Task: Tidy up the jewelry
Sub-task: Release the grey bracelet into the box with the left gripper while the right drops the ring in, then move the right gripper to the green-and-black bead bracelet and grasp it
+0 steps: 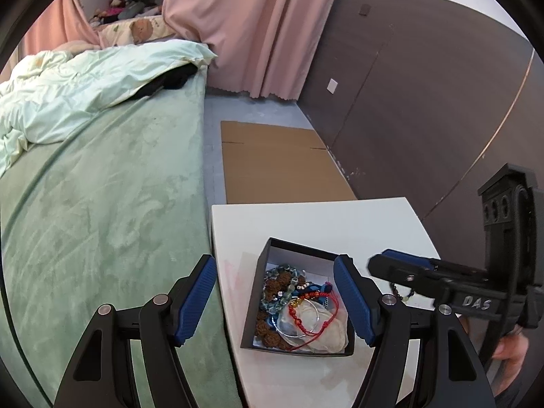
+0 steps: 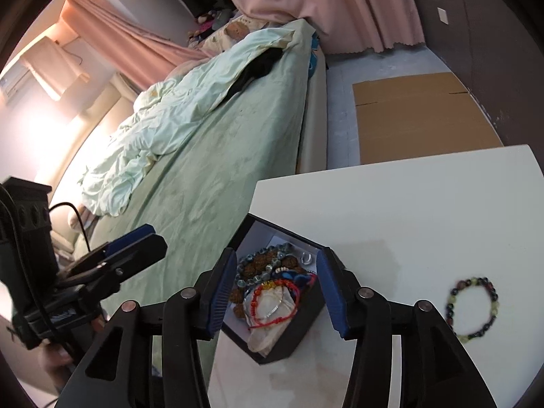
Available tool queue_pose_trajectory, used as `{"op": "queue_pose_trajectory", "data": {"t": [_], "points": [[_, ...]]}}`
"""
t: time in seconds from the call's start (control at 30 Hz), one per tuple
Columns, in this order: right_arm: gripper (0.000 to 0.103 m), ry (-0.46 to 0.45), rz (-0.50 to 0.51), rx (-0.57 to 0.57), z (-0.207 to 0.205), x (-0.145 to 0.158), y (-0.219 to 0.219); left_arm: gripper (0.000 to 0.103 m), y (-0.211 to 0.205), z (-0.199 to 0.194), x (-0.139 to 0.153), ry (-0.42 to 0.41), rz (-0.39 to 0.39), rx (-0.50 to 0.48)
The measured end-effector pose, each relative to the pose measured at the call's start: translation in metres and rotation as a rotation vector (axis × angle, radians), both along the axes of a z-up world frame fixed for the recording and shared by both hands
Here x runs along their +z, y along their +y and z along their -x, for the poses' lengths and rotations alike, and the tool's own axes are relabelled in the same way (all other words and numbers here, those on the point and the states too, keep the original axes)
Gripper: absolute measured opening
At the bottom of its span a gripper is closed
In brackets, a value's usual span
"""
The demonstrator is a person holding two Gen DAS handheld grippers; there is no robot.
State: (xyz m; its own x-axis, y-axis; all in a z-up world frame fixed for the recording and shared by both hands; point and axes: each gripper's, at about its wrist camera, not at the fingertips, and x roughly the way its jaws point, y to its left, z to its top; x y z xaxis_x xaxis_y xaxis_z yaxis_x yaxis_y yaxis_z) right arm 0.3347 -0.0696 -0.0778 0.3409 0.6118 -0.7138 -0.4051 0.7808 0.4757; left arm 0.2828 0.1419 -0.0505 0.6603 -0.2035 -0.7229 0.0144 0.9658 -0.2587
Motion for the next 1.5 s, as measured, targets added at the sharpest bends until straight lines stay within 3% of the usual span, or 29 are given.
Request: {"op": "queue_pose_trajectory", "data": {"t": [0.1,0.2,0.27,0.3,0.37,0.4,1.0,1.1,1.17,1.37,1.5], "points": [[0.050,0.000,-0.001,0.000,0.007,0.005,-0.016,0.074,-0.007,0.001,0.001,-0.006,-0.015,-0.011],[0.055,0.002,0.001,-0.010,0.010,0.008,-0.032,0.088,-0.013,0.003,0.005,-0.024,-0.018,-0.020],[0.065,0.001,-0.003,-0.022,0.011,0.011,-0.046,0.097,-0.018,0.005,0.009,-0.043,-0.025,-0.022],[0.068,-0.005,-0.003,-0.029,0.012,0.011,-0.049,0.098,-0.021,0.006,0.010,-0.049,-0.026,-0.022],[0.083,-0.020,0.009,-0.053,0.013,0.013,-0.063,0.098,-0.025,0.007,0.013,-0.057,-0.026,-0.025],[0.085,-0.025,0.016,-0.069,0.013,0.013,-0.071,0.098,-0.027,0.007,0.014,-0.058,-0.024,-0.030],[0.085,0.043,0.148,-0.176,0.005,-0.017,-0.141,0.102,-0.090,0.002,0.012,-0.031,-0.094,-0.117],[0.080,0.057,0.183,-0.181,0.001,-0.028,-0.144,0.102,-0.099,-0.003,0.008,-0.015,-0.106,-0.133],[0.068,0.084,0.191,-0.174,-0.005,-0.038,-0.146,0.102,-0.103,-0.008,0.002,0.011,-0.116,-0.140],[0.052,0.130,0.228,-0.164,-0.019,-0.060,-0.145,0.102,-0.114,-0.018,-0.006,0.036,-0.130,-0.174],[0.046,0.145,0.272,-0.153,-0.029,-0.074,-0.139,0.102,-0.113,-0.026,-0.014,0.042,-0.113,-0.177]]}}
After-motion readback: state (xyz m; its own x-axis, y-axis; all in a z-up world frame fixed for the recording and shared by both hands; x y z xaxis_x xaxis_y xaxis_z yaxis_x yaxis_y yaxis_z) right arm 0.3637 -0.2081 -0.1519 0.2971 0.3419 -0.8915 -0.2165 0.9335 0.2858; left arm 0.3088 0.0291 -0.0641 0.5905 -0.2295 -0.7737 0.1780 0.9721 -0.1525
